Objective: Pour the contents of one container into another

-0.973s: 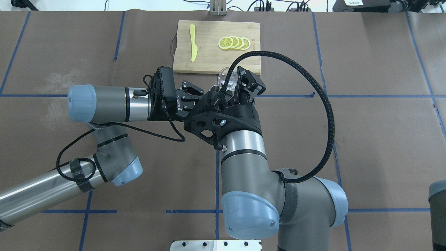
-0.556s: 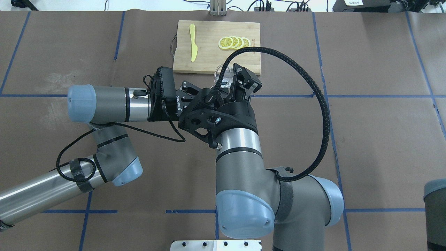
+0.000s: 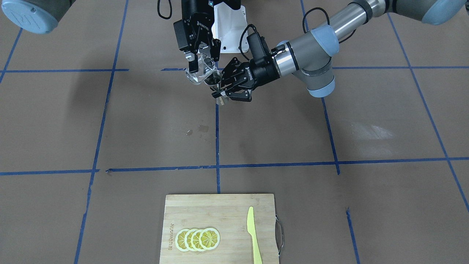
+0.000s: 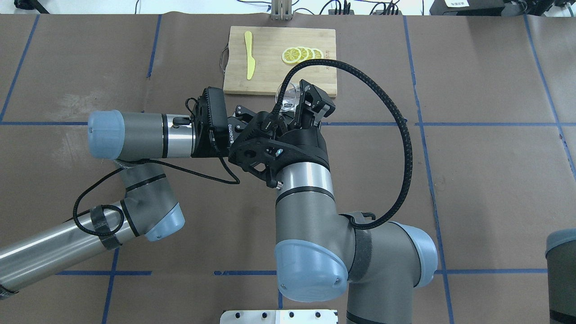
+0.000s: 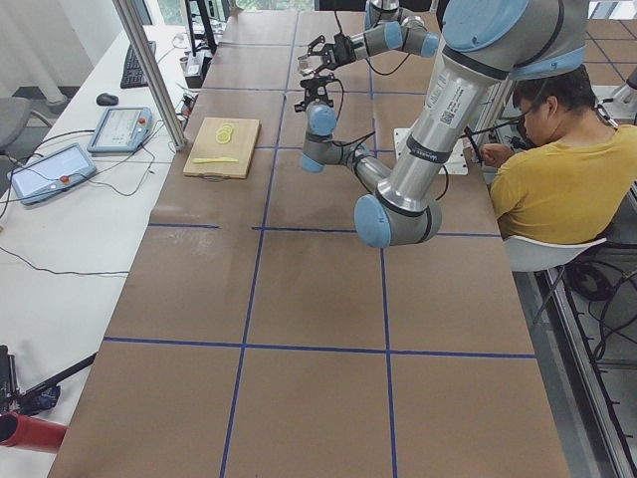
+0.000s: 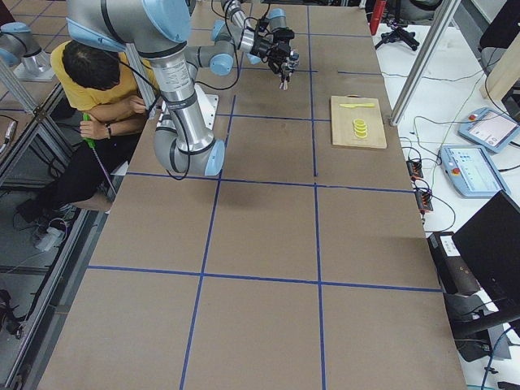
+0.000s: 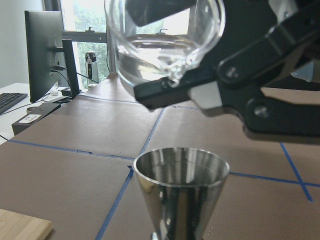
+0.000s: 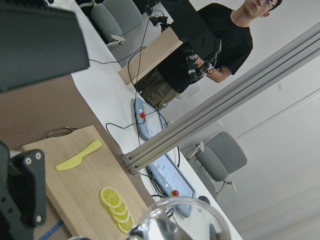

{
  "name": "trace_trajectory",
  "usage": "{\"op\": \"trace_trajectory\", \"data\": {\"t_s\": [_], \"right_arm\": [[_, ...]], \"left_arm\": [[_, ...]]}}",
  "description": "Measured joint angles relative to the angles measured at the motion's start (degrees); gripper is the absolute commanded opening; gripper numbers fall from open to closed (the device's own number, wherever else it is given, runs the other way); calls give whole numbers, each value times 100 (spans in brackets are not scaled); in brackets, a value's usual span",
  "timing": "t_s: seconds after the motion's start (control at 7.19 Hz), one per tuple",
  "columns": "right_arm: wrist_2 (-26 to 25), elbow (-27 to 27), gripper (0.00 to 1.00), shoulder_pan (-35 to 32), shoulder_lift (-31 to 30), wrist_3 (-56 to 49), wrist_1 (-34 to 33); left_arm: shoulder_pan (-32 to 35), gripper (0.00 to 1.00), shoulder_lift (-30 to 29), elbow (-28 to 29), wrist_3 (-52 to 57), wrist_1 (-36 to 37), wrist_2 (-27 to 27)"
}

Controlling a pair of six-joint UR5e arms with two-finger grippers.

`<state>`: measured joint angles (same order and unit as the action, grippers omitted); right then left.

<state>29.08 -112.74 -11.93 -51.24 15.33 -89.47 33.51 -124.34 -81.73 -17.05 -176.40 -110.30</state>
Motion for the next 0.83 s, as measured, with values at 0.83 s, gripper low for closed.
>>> {"op": "trace_trajectory", "data": {"t_s": [0.83], "right_arm": [[-147, 49, 0, -2, -6, -247, -22]], "left_arm": [[-2, 0, -3, 0, 0, 16, 0]]}}
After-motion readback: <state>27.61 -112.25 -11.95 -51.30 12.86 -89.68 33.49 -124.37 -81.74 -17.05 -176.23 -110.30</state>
